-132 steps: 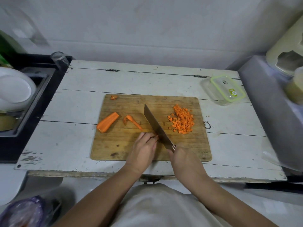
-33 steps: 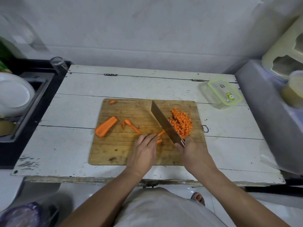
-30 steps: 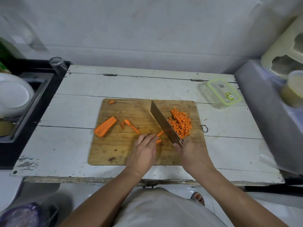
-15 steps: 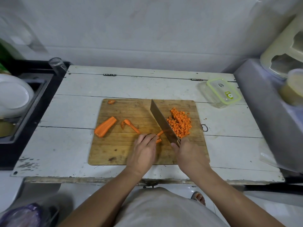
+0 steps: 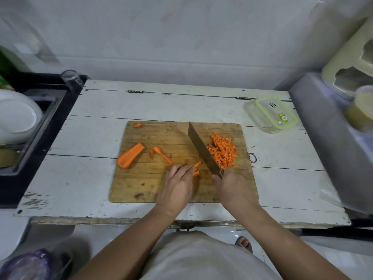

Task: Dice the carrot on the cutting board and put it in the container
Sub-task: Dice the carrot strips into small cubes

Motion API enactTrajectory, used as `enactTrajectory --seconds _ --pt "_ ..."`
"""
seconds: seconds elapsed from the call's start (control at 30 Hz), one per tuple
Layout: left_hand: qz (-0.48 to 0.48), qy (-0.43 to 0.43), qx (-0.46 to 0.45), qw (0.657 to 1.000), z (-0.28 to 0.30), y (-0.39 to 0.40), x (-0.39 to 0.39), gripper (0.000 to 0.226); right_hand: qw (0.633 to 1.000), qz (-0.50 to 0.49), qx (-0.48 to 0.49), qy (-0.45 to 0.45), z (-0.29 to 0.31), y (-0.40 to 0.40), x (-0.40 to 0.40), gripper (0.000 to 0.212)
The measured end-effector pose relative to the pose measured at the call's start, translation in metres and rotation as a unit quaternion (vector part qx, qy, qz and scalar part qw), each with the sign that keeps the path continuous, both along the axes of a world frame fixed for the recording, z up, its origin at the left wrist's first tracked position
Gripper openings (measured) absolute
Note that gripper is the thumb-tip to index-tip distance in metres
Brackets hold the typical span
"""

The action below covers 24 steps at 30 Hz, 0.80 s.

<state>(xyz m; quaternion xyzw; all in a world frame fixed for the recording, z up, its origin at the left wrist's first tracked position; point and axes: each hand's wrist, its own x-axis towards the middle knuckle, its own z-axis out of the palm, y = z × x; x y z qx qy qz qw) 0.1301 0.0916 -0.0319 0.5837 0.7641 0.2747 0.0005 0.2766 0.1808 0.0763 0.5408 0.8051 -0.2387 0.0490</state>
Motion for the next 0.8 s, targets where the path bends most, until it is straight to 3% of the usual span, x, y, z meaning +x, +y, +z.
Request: enactTrajectory --seconds 0.37,0.8 --pt "0.000 -0.023 0.014 1.000 0.004 -0.003 0.001 0.036 0.998 0.063 0.016 -0.008 0.001 -0.001 0.010 0.029" --pt "0.002 -0.065 0.060 0.996 0.003 -0.005 0.001 0.029 0.997 0.066 -0.044 0.001 0.001 -0.003 0.013 0.031"
